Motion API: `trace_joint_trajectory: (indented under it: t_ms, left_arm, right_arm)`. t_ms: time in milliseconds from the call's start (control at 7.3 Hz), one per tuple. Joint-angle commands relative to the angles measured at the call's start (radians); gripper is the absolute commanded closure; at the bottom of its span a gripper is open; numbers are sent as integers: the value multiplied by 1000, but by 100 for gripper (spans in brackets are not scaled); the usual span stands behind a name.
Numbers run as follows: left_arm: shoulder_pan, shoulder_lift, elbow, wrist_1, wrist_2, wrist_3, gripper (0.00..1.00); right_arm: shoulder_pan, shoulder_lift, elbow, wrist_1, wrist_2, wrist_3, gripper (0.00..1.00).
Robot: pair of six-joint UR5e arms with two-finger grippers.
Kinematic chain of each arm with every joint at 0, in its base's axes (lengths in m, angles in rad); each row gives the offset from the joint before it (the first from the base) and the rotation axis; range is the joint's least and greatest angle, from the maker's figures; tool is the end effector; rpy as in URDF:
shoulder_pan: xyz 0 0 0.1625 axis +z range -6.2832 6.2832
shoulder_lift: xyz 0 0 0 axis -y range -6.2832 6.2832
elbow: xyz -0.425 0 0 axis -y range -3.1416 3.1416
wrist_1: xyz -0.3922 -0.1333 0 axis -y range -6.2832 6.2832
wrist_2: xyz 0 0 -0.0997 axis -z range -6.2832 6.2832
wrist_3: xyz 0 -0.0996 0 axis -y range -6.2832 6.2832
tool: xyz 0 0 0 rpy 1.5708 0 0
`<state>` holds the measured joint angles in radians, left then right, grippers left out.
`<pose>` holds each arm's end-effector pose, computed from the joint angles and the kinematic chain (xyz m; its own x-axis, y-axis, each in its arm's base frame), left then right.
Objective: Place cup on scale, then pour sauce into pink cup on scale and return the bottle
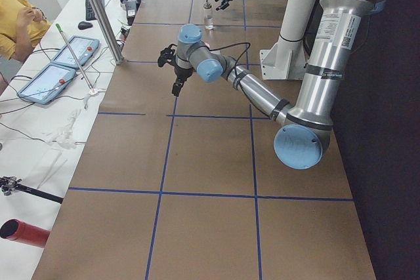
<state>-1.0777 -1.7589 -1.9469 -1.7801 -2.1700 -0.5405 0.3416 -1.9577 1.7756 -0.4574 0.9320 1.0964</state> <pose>0.1875 -0.5119 0.3595 0.6381 0.3085 -0.7055 -0.0121 0.9201 0.3914 -0.2643 -0.2985 0.5948 0.8290 -0.0945 0.5512 -0.3834 0.6216 0.6831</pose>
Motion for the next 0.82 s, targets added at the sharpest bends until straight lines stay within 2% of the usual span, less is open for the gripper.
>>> trace_joint_trajectory:
  t_ms: [0,137,274,411,548,685]
  left_arm:
    - [-153,45,9,5,-80,166,0]
    - [-180,76,11,2,-82,166,0]
    - [-195,94,66,-1,-83,171,0]
    - [-202,113,106,-7,-82,200,0]
    - [-297,155,115,1,-88,290,0]
    - [-342,211,123,11,-176,433,0]
  right_arm:
    - [293,25,1,13,383,-155,0]
    - [460,42,-4,3,595,-255,0]
    - [660,84,-25,-63,836,-370,0]
    - [838,150,-57,-172,1014,-506,0]
    - [963,233,-99,-329,1142,-673,0]
    - [1047,279,-104,-481,1210,-802,0]
